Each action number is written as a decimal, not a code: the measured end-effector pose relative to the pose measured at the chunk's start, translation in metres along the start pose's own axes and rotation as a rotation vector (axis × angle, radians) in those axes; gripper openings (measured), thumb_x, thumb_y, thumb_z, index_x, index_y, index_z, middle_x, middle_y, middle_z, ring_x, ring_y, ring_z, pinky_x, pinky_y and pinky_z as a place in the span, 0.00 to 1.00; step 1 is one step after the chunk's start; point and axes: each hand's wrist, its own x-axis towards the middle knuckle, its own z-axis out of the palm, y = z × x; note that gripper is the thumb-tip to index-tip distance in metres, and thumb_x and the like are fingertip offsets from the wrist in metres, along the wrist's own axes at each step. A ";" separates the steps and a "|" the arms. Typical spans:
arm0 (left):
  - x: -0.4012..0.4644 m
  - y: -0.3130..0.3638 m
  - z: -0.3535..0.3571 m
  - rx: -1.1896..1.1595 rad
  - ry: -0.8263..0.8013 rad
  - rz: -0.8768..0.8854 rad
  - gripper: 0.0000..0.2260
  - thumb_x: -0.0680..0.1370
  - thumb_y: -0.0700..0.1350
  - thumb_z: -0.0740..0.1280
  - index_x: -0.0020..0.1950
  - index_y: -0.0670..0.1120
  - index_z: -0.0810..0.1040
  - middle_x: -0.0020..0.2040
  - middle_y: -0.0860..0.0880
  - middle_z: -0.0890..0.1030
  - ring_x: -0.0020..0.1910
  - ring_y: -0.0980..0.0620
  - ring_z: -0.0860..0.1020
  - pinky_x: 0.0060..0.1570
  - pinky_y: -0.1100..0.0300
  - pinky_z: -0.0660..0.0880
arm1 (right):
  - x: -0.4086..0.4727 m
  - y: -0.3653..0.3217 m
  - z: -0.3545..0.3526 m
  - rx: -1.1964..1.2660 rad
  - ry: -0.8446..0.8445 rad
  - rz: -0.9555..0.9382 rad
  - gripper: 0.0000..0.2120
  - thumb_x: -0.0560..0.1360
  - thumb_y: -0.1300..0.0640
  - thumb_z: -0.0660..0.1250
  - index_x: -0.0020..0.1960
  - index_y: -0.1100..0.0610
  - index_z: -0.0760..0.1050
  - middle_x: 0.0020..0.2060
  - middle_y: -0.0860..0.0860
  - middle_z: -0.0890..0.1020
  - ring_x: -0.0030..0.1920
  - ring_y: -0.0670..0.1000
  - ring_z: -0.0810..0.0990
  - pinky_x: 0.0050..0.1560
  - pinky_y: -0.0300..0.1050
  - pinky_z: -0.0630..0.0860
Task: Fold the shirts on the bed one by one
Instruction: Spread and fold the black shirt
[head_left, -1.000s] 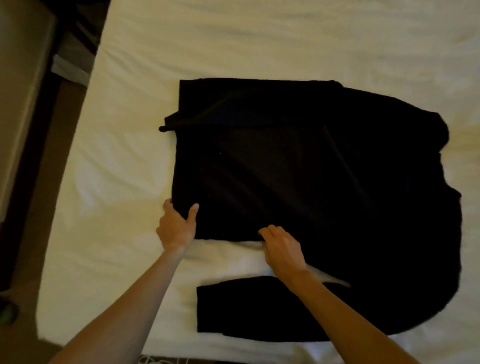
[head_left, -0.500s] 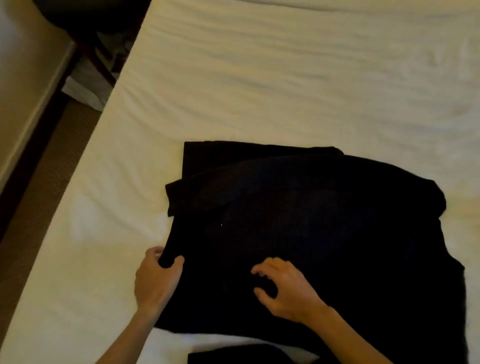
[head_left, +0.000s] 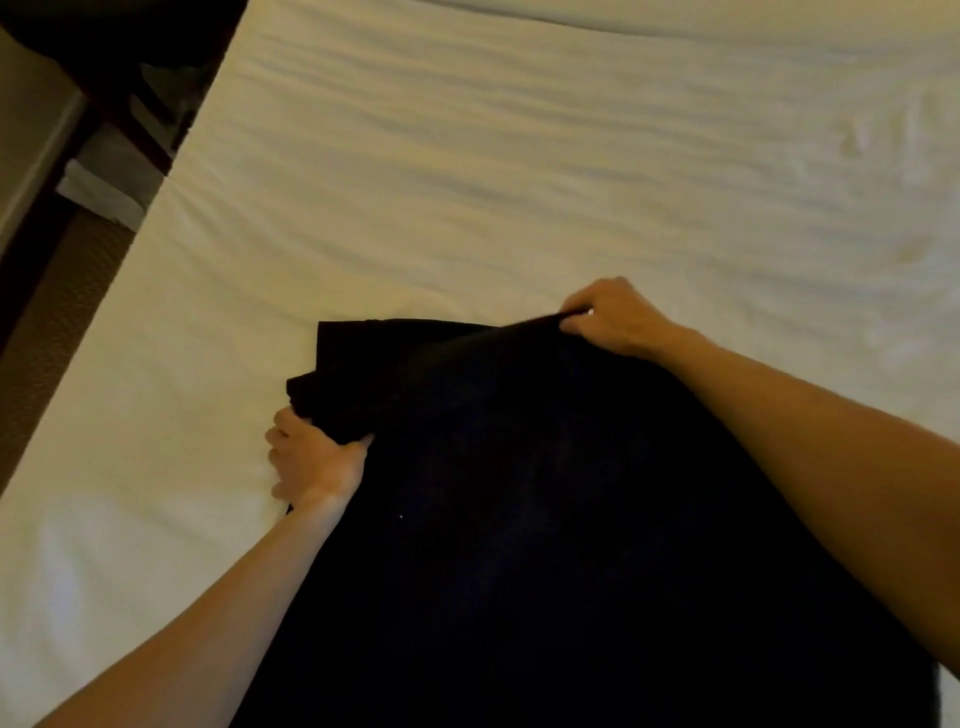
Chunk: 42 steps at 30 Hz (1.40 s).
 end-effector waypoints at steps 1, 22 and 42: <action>-0.002 0.004 0.003 0.005 0.024 0.041 0.38 0.70 0.53 0.78 0.72 0.45 0.61 0.69 0.41 0.67 0.68 0.37 0.68 0.62 0.35 0.69 | 0.012 0.002 -0.010 0.120 0.184 0.096 0.10 0.77 0.57 0.65 0.55 0.54 0.83 0.51 0.55 0.85 0.53 0.56 0.82 0.58 0.45 0.76; 0.089 0.063 -0.018 -0.159 0.073 0.311 0.21 0.81 0.44 0.66 0.74 0.43 0.69 0.66 0.41 0.76 0.66 0.41 0.73 0.62 0.56 0.68 | -0.050 0.018 0.106 -0.470 -0.006 0.101 0.29 0.84 0.43 0.46 0.80 0.47 0.38 0.78 0.54 0.33 0.78 0.57 0.31 0.74 0.66 0.36; -0.128 0.083 0.184 0.542 -0.288 1.178 0.27 0.83 0.60 0.43 0.82 0.54 0.46 0.82 0.52 0.40 0.79 0.52 0.35 0.78 0.44 0.40 | -0.175 0.153 0.100 -0.318 0.110 0.308 0.34 0.80 0.37 0.37 0.81 0.51 0.40 0.80 0.50 0.42 0.80 0.50 0.41 0.78 0.56 0.41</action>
